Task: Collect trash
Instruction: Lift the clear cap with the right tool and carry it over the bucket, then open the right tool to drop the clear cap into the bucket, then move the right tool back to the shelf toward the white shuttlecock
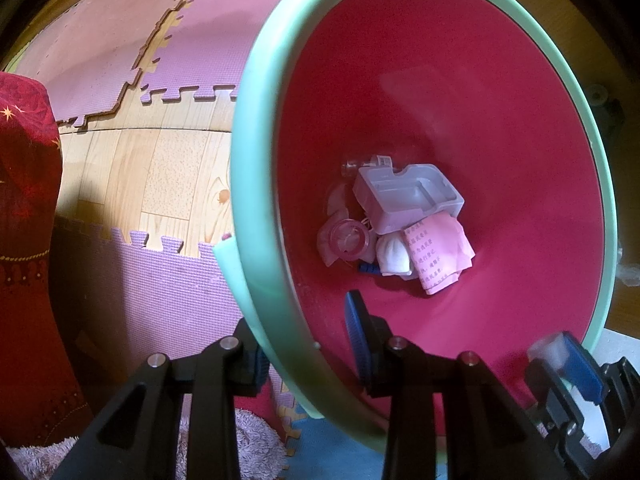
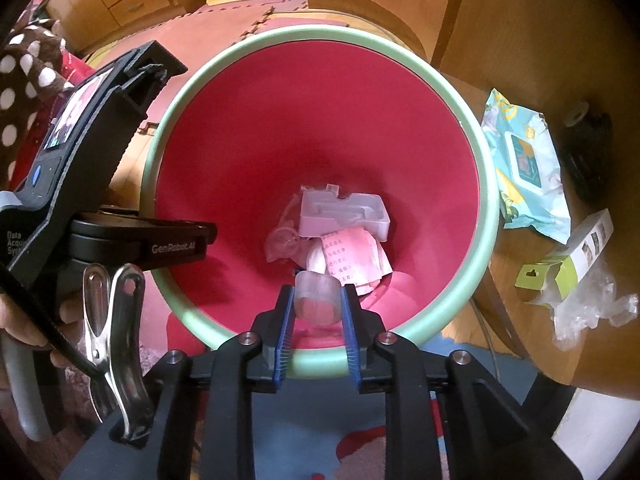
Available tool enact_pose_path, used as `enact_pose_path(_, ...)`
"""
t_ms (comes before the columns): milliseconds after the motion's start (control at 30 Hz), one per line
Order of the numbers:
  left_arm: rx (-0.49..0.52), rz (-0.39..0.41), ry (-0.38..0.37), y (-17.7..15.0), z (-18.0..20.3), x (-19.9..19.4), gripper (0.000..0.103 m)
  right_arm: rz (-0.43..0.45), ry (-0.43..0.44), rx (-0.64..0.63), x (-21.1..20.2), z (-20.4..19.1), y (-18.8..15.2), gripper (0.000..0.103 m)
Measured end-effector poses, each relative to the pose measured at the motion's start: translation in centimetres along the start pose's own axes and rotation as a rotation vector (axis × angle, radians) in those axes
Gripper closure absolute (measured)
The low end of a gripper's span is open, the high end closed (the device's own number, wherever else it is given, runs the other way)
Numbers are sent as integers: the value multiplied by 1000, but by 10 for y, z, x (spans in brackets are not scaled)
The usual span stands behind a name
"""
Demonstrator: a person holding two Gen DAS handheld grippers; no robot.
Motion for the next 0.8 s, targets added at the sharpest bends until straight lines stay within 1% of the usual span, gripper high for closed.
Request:
enact_pose_path(67, 1, 1, -1, 0, 0, 0, 68, 4, -5, -1, 0, 0, 0, 76)
enact_pose_path(300, 1, 1, 0, 0, 0, 0, 68, 6, 3, -2, -1, 1, 1, 72)
enact_pose_path(467, 0, 1, 0, 0, 0, 0, 68, 11, -1, -23, -1, -3, 1, 60)
enact_pose_path(700, 0, 1, -1, 0, 0, 0, 68, 4, 1, -25, -2, -3, 1, 58)
enact_pose_path(800, 0, -2, -1, 0, 0, -1, 68, 9, 25, -12, -11, -3, 1, 58)
Point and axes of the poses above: each gripper's, at about its wrist camera, not at the fingertips, and x roughly the way its jaws point, z to its right, y to its top, the point moved 9 cm from there along x, roughly the way its jaws point, and after that the axes turned 12 degrees about -z, right-handed, at the moved point
